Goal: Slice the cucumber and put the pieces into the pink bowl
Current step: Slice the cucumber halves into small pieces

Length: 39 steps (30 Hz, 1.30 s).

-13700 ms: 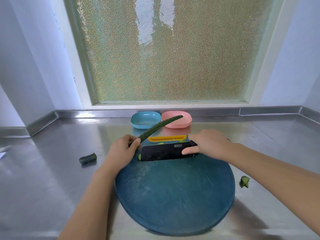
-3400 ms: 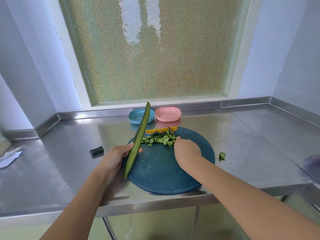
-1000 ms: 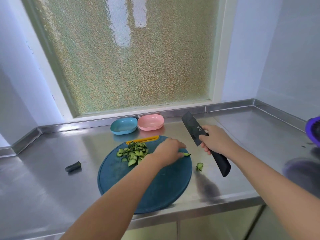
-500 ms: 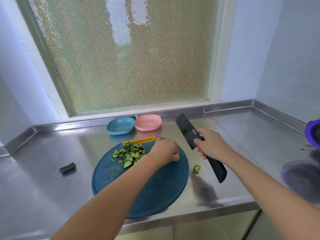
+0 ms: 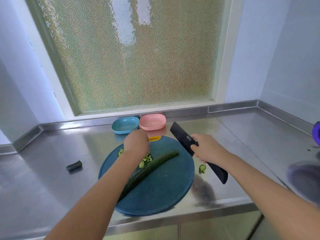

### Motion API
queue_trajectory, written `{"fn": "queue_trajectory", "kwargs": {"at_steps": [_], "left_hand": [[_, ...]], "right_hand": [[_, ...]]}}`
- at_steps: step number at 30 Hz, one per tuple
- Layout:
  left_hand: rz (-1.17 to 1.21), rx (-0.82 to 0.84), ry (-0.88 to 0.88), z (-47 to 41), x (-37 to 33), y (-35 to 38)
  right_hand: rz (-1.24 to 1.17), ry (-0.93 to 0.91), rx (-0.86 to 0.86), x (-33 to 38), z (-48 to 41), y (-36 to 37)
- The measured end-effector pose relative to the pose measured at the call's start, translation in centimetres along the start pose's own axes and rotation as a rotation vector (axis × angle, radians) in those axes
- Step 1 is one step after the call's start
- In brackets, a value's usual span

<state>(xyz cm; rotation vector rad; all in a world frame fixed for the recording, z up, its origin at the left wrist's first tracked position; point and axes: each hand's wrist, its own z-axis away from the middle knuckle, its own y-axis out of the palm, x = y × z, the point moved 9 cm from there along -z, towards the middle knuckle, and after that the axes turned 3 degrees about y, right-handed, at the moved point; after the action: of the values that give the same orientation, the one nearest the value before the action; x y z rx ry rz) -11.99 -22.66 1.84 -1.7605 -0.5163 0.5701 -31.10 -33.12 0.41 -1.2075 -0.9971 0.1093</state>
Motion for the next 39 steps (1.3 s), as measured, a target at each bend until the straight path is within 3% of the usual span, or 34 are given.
{"fn": "queue_trajectory", "kwargs": {"at_steps": [5,7,16,24,39], "left_hand": [[0.114,0.124,0.295,2.5,-6.3,3.9],[0.099,0.131,0.338,3.5,-8.1,5.7],[0.187,-0.083,0.294,4.3,-8.0,6.6],[0.195,-0.074,0.296,4.3,-7.8,7.1],[0.168,-0.063,0.309,4.4,-7.8,7.2]], "right_hand": [[0.094,0.001,0.011,-0.5,-0.4,2.3],[0.096,-0.004,0.01,-0.4,-0.7,2.9],[0.233,-0.028,0.05,-0.1,-0.8,4.7],[0.085,0.06,0.071,0.2,0.3,3.3],[0.14,0.118,0.081,0.8,0.4,3.1]]}}
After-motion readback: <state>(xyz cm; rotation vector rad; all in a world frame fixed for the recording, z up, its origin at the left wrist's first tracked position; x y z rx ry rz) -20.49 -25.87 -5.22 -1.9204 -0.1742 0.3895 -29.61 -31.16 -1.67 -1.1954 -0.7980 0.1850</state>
